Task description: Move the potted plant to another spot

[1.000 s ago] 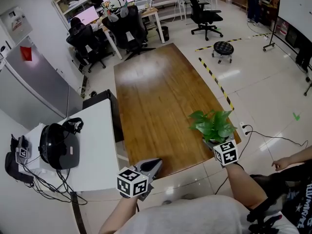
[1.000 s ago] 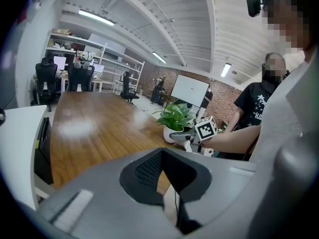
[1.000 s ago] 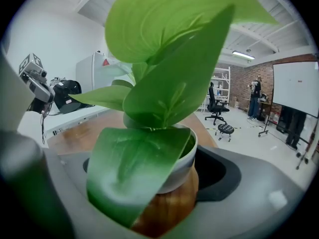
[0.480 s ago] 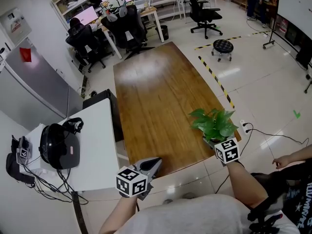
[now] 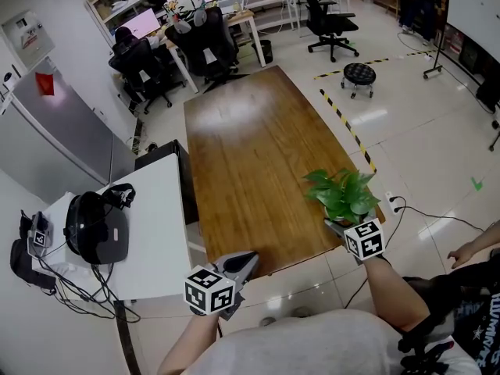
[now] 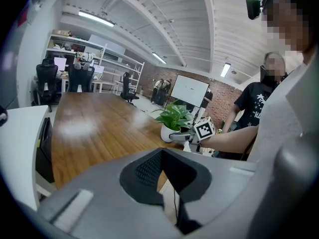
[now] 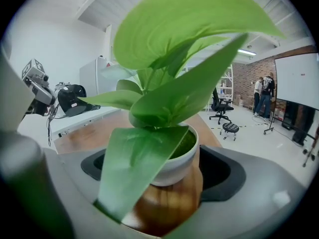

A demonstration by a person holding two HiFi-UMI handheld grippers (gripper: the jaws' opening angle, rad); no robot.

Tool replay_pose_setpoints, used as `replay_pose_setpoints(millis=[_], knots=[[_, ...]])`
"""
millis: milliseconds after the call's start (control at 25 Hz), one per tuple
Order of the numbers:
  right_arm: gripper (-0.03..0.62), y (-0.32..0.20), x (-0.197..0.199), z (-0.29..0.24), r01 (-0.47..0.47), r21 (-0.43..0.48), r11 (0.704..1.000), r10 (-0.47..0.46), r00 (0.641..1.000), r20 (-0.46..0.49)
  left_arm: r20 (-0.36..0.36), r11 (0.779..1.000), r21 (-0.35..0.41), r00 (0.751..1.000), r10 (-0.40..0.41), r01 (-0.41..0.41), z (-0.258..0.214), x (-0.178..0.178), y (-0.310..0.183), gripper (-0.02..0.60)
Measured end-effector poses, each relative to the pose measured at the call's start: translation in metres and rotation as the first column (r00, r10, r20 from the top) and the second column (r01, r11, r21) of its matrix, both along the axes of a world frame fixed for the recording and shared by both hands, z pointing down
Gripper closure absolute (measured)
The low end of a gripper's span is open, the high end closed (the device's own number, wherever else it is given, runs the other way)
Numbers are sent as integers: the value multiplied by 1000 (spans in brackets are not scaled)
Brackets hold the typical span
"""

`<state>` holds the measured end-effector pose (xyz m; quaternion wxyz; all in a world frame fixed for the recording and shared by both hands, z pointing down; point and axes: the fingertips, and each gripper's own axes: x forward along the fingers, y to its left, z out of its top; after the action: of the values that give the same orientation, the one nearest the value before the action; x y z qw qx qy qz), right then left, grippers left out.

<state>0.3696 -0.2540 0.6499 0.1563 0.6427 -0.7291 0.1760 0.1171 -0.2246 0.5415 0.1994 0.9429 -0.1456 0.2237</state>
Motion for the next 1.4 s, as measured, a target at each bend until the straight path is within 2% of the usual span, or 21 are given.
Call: replay_pose_setpoints(millis=[360,560,640,760,840,1000,1240,1400], knots=[[110,27,-3,-26,2,26,1000,-2,1000,-4,-2,999,37,1000,-26,26,-7,0,8,588],[191,65,-4,-56,-27,40,999,27,999,20,-17,997,68,999,-30,31,-16,0,18,588],[213,88,-8,-69,-44,44,998,41,997,58,-32,996,81,999,-32,34,-22,-1,24,588],[302,123,-20,-89,-54,61,997,46,989,138,-52,993,106,998,-39,45,-29,-5,36,588],[356,141,-38,-104,-35,87,996,19,985,173,-60,992,114,997,-49,55,-31,-13,45,588],[407,168,-96,-133,61,127,990,-87,973,214,-78,988,130,994,-74,84,-36,-42,75,588],[431,235,-193,-164,189,144,971,-221,942,253,-90,979,164,990,-111,125,-50,-109,159,588],[430,286,-258,-187,270,153,950,-301,924,236,-110,975,175,987,-118,137,-71,-156,224,588]])
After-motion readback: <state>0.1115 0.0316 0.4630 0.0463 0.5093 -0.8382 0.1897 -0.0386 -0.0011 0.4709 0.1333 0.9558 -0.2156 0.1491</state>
